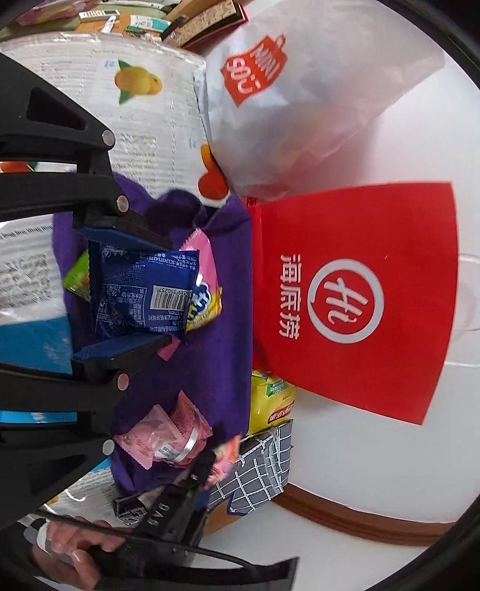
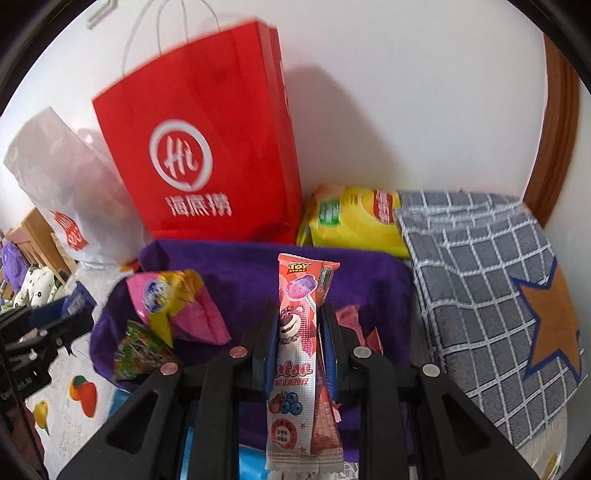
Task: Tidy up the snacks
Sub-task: 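Carry the blue packet and pink stick candy over the purple towel with both grippers, then open both grippers to drop the blue packet and stick candy onto the towel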
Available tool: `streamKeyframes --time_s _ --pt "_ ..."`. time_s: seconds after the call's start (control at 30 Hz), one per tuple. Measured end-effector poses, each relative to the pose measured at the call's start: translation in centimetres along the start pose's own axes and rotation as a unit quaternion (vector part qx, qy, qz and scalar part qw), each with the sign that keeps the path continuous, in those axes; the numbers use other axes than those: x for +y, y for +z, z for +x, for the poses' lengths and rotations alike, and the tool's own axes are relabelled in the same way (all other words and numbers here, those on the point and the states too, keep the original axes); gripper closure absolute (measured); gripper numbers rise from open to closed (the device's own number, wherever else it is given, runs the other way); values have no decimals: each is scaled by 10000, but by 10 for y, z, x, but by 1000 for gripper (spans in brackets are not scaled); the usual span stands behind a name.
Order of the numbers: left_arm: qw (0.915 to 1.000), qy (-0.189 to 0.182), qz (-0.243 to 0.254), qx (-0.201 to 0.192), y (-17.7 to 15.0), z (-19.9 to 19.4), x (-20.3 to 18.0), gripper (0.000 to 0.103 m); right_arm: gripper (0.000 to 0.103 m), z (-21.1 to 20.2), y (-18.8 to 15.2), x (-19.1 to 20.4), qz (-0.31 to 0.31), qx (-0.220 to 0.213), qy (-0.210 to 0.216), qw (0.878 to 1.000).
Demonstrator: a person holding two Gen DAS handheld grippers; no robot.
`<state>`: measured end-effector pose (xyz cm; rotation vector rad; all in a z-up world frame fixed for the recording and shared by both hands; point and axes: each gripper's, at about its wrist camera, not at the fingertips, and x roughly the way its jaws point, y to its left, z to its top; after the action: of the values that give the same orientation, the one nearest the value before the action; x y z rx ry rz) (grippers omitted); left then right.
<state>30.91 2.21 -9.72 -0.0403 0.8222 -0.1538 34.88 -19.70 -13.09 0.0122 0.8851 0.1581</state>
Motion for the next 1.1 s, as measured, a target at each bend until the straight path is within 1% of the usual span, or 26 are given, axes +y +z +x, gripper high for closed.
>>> streamKeyframes --time_s 0.23,0.4,0.53,0.67,0.83,0.9,0.93,0.97,1.0,1.03,1.07,1.1 --pt "9996 -248 -1 138 5 26 -10 62 81 17 -3 -9 13 175 -54 9998" --pt "9990 -262 152 328 2 40 -17 62 81 28 -6 -12 15 305 -49 9995" --pt "9989 -253 143 362 0 45 -15 61 79 32 -8 -14 9 309 -73 9995" --pt "9987 -347 60 363 1 46 -12 60 78 32 -9 -16 32 274 -39 9996" --pt "9986 -375 47 360 2 46 -11 59 78 29 -10 -13 -42 261 -81 9996" --pt "9986 -399 39 352 2 46 -10 59 74 27 -9 -11 -48 248 -61 9997" --pt "9986 -402 30 353 2 45 -11 59 71 25 -8 -11 -45 238 -55 9997" --pt "9985 -412 16 369 2 45 -11 59 65 23 -7 -11 -49 212 -55 9997" --pt "9983 -427 5 392 2 45 -11 58 62 20 -7 -10 -59 185 -72 9998" --pt "9982 -437 -15 419 3 45 -12 53 60 16 -8 -10 -87 132 -97 9998" --pt "9980 -448 -53 438 4 44 -12 47 59 13 -8 -9 -102 97 -116 9998" --pt "9978 -491 -93 440 5 43 -12 44 58 8 -9 -9 -104 54 -141 9998"
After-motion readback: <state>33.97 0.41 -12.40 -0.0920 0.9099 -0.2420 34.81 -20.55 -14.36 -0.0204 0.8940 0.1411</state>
